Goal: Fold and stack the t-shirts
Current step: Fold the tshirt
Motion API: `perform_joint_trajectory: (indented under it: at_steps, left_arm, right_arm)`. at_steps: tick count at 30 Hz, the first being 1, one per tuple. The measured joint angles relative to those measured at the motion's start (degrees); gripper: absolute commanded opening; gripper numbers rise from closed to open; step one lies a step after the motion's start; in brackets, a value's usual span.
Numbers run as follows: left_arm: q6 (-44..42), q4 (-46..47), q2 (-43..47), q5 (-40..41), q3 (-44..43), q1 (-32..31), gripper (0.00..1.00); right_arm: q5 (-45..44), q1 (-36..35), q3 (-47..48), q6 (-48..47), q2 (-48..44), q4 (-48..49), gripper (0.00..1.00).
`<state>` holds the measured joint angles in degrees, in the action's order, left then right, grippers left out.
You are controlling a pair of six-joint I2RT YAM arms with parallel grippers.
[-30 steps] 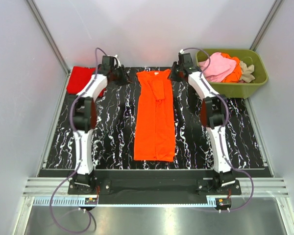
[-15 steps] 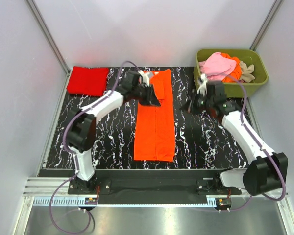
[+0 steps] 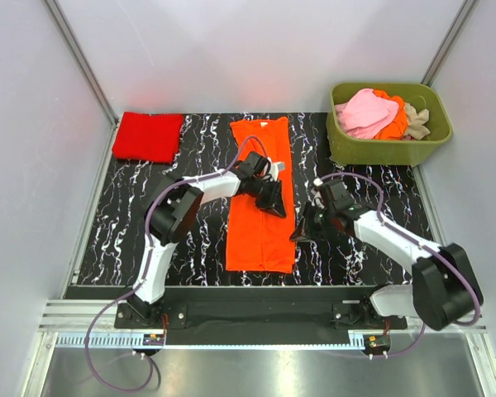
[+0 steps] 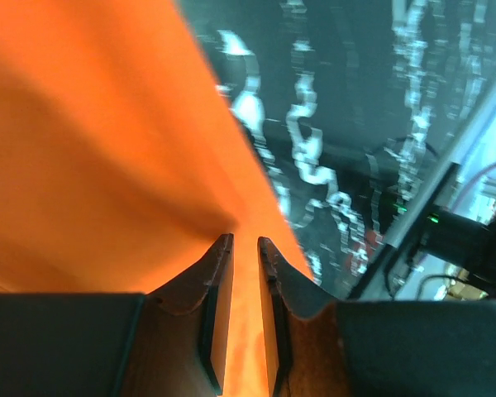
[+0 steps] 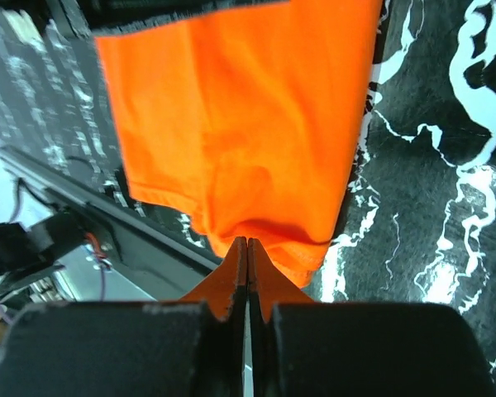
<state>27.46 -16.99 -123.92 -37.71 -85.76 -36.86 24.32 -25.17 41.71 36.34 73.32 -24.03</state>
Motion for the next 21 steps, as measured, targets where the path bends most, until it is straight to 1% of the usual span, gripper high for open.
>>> perform_joint_trajectory:
  at_steps: [4,9,13,17,21]
  left_arm:
    - [0.39,0.44,-2.38,0.09,-0.15,0.28,0.22]
    - [0.44,0.87,-2.71,0.20,-0.55,0.44,0.21]
    - [0.44,1.25,-2.91,0.15,-0.55,0.44,0.21]
    - [0.44,1.70,-3.15,0.02,-0.66,0.44,0.21]
    - [0.37,1.70,-3.54,-0.13,-1.05,0.44,0.21]
  right_arm:
    - [-1.31,-1.27,0.00,-0.09,4.57,1.51,0.00]
    - [-2.38,-1.60,0.15,-0.83,10.34,3.48,0.00]
    - [-2.40,-4.20,-0.09,-0.87,13.03,4.35,0.00]
    - [-2.73,-8.22,-2.56,0.00,10.82,4.61,0.00]
    - [-4.59,-12.33,-6.51,2.69,3.43,2.45,0.00]
